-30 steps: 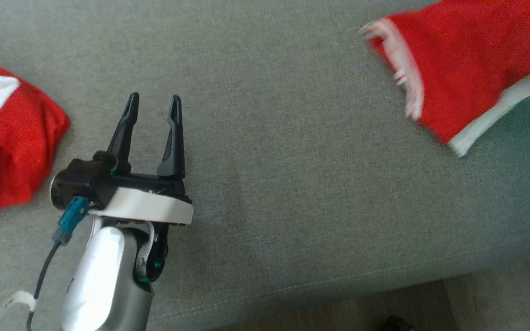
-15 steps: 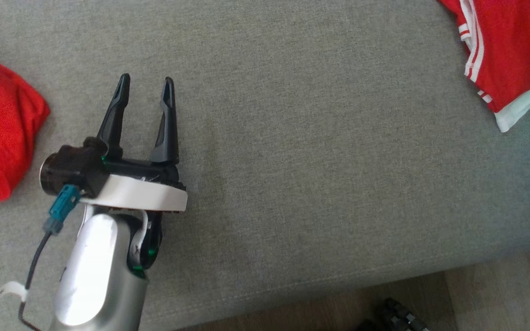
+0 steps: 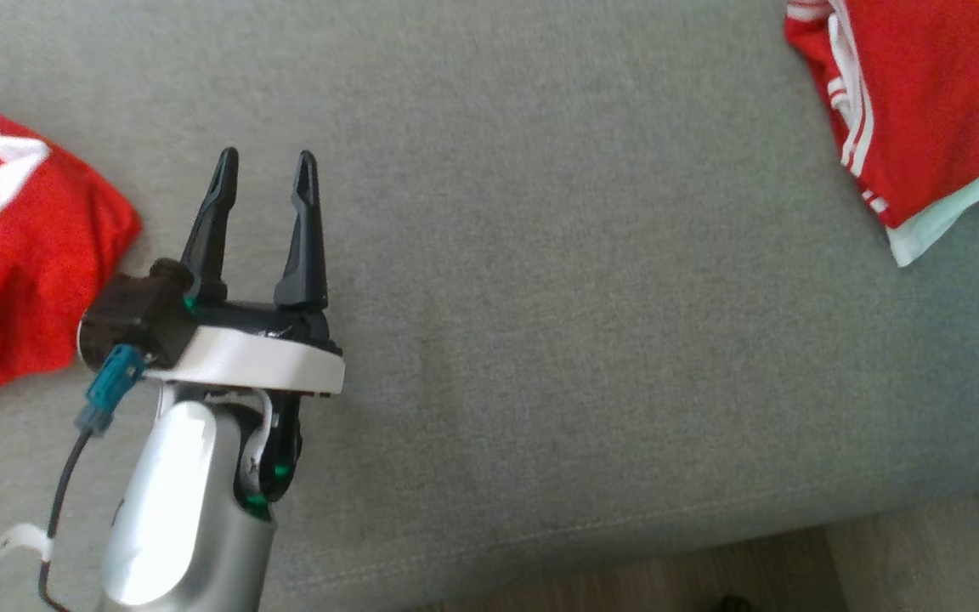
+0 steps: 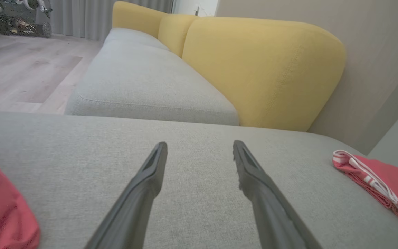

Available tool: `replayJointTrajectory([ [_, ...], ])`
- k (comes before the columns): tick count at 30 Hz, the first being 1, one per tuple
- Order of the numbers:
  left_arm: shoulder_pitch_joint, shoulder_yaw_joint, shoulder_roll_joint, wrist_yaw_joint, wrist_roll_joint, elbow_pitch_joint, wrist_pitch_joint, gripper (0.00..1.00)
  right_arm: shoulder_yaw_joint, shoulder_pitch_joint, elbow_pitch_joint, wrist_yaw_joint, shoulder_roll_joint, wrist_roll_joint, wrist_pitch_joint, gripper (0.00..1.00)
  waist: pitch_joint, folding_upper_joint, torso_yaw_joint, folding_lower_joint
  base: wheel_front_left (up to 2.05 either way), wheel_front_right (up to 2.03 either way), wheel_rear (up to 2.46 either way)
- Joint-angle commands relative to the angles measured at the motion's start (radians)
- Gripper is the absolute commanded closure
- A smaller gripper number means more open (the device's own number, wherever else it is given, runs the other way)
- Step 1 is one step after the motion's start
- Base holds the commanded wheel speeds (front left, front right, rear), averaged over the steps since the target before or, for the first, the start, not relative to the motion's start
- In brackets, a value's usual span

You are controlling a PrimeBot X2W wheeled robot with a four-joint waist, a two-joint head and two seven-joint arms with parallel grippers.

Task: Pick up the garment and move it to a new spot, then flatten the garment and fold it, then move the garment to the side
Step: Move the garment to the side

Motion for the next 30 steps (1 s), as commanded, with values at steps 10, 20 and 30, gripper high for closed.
replayJointTrajectory([
  [10, 0.121, 0.032, 0.007, 0.058, -0.063, -0.031, -0.005, 0.00, 0.093, 0.275, -0.281, -0.001, 0.167, 0.085, -0.127, 0.00, -0.240, 0.0000, 0.106, -0.0001, 0.00, 0.00, 0.00],
  [20, 0.259, 0.047, 0.007, 0.063, -0.071, -0.020, -0.005, 0.00, 0.072, 0.585, -0.397, -0.001, 0.343, 0.042, -0.262, 0.00, -0.349, 0.0000, 0.148, -0.0001, 0.00, 0.00, 0.00],
  [30, 0.319, 0.053, 0.007, 0.064, -0.063, -0.042, -0.005, 0.00, 0.047, 0.703, -0.415, -0.001, 0.373, 0.036, -0.302, 0.00, -0.386, 0.0000, 0.146, -0.0001, 0.00, 0.00, 0.00],
])
